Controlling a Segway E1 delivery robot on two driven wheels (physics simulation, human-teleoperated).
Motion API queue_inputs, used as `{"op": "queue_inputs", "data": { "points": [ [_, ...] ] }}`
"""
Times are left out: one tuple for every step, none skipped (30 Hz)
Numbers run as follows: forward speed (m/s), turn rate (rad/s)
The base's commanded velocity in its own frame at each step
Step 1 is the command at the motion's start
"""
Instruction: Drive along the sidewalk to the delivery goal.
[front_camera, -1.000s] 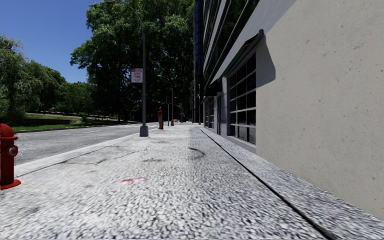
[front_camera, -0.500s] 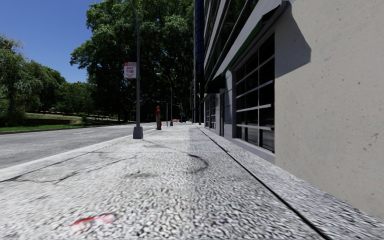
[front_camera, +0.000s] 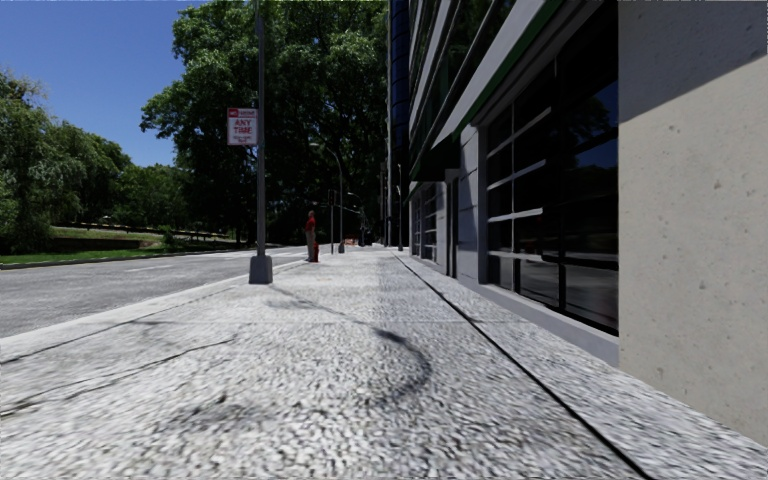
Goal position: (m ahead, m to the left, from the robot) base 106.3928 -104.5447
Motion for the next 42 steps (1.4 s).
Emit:
{"op": "queue_inputs", "data": {
  "points": [
    [2.0, 0.0],
    [2.0, 0.0],
    [2.0, 0.0],
    [2.0, 0.0],
    [2.0, 0.0],
    [2.0, 0.0],
    [2.0, 0.0],
    [2.0, 0.0],
    [2.0, 0.0],
    [2.0, 0.0],
    [2.0, 0.0],
    [2.0, 0.0],
    [2.0, 0.0],
    [2.0, 0.0],
    [2.0, 0.0],
    [2.0, 0.0],
    [2.0, 0.0],
    [2.0, 0.0],
    [2.0, 0.0],
    [2.0, 0.01],
    [2.0, 0.06],
    [2.0, 0.15],
    [2.0, 0.19],
    [2.0, 0.21],
    [2.0, 0.21],
    [2.0, 0.16],
    [2.0, 0.01],
    [2.0, 0.0],
    [2.0, 0.0],
    [2.0, 0.0],
    [2.0, 0.0],
    [2.0, 0.0],
    [2.0, 0.0],
    [2.0, 0.0],
    [2.0, 0.0],
    [2.0, 0.0],
    [2.0, 0.0],
    [2.0, 0.0],
    [2.0, 0.0],
    [2.0, 0.0],
    [2.0, 0.0],
    [2.0, 0.0]
  ]
}}
